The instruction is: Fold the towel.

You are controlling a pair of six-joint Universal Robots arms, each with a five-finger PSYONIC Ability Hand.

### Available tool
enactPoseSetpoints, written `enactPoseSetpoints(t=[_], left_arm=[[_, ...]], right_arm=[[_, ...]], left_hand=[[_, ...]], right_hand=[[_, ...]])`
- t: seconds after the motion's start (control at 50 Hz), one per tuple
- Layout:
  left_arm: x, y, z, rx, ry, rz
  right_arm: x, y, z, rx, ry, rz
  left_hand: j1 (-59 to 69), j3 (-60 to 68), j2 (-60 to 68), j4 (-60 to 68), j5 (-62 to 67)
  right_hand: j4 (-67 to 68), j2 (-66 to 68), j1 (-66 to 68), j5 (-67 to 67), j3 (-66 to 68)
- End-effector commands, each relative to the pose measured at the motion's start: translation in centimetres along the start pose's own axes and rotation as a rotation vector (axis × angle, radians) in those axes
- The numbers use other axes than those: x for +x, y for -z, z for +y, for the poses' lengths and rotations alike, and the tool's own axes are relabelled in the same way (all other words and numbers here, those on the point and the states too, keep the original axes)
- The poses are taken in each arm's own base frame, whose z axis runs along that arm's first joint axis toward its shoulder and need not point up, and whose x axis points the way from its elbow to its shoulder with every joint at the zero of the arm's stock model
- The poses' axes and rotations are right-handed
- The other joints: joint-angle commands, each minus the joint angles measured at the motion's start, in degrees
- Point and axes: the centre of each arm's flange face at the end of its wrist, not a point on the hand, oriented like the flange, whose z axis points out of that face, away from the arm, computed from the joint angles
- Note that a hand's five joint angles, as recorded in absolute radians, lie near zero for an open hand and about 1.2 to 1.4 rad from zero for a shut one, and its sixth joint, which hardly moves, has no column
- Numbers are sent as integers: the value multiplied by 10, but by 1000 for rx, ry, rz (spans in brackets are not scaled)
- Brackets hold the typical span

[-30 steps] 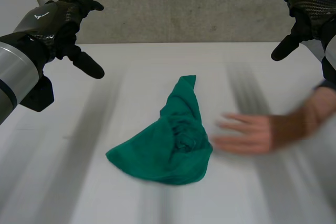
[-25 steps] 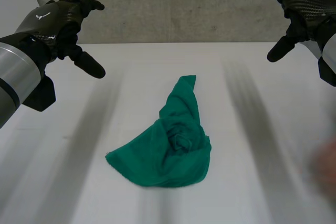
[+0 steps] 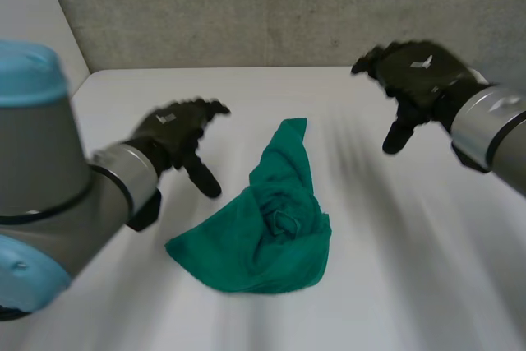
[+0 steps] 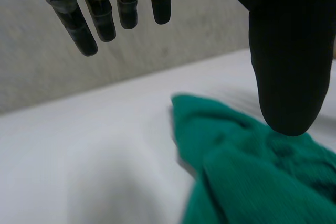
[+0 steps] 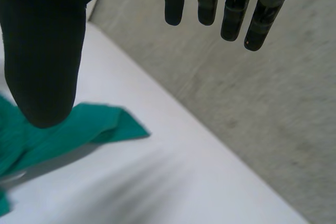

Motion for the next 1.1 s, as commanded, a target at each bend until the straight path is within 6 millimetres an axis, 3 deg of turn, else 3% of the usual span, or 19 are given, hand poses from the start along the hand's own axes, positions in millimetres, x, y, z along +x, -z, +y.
enactPoseSetpoints(t=[0.02, 0.14, 0.2, 0.24, 0.26, 0.32, 0.44, 0.48, 0.64, 0.78, 0.92, 0.94, 0.96, 0.98, 1.0, 1.02, 1.06, 1.1], left_arm=[[11, -20, 49, -151, 19, 24], [17, -30, 76, -218, 56, 30], [21, -38, 90, -227, 60, 39], [25, -39, 94, -223, 56, 46], [26, -40, 95, -211, 53, 49], [25, -41, 90, -175, 50, 27], [18, -24, 46, -24, 47, -74], [18, -9, 20, 47, 48, -70], [24, 24, -27, 190, 15, 0], [24, 33, -32, 208, -53, 0], [24, 34, -34, 214, -67, -3], [23, 33, -34, 214, -67, -4], [22, 31, -34, 219, -67, -8], [21, 30, -36, 227, -65, -12], [15, 27, -42, 248, -62, -31], [11, 24, -46, 265, -61, -45], [5, 21, -50, 281, -60, -60], [-16, 9, -75, 376, -68, -124]], right_arm=[[-32, -19, 36, -112, -36, -123], [-59, -34, 65, -190, -131, -203], [-68, -43, 79, -203, -138, -214], [-70, -50, 85, -190, -140, -205], [-69, -52, 86, -180, -138, -201], [-68, -57, 86, -150, -132, -181], [-66, -58, 82, -136, -127, -172], [-63, -61, 74, -112, -128, -169], [-66, -70, 72, -116, -164, -219], [-85, -74, 72, -116, -289, -389], [-125, -85, 81, -148, -420, -474], [-126, -87, 81, -147, -425, -465], [-126, -90, 82, -147, -428, -454], [-121, -95, 78, -127, -425, -417], [-117, -98, 74, -109, -419, -386], [-110, -102, 71, -89, -414, -345], [-94, -113, 53, -2, -394, -238], [-82, -117, 38, 59, -376, -181]], left_hand=[[9, -1, 7, 6, 1], [33, 22, 31, 29, 25], [135, 125, 133, 132, 127], [254, 244, 252, 251, 246], [452, 441, 449, 448, 443], [681, 671, 679, 678, 673], [682, 671, 680, 679, 674], [682, 671, 680, 679, 674], [682, 671, 680, 679, 674], [682, 671, 680, 679, 674], [682, 671, 680, 679, 674], [682, 671, 680, 679, 674], [682, 671, 680, 679, 674], [682, 671, 680, 679, 674], [682, 671, 680, 679, 674], [682, 671, 680, 679, 674], [682, 671, 680, 679, 674], [682, 671, 680, 679, 674]], right_hand=[[-34, -29, -18, -38, -22], [-34, -29, -18, -38, -22], [-34, -29, -18, -38, -22], [-34, -29, -18, -38, -22], [-34, -29, -18, -38, -22], [-34, -29, -18, -38, -22], [-34, -29, -18, -38, -22], [-34, -29, -18, -38, -22], [-34, -29, -18, -38, -22], [-34, -29, -18, -38, -22], [-34, -29, -18, -38, -22], [-4, 2, 12, -7, 9], [115, 121, 132, 112, 128], [427, 433, 444, 424, 440], [592, 598, 609, 589, 605], [665, 671, 681, 662, 678], [666, 671, 682, 662, 678], [666, 671, 682, 662, 678]])
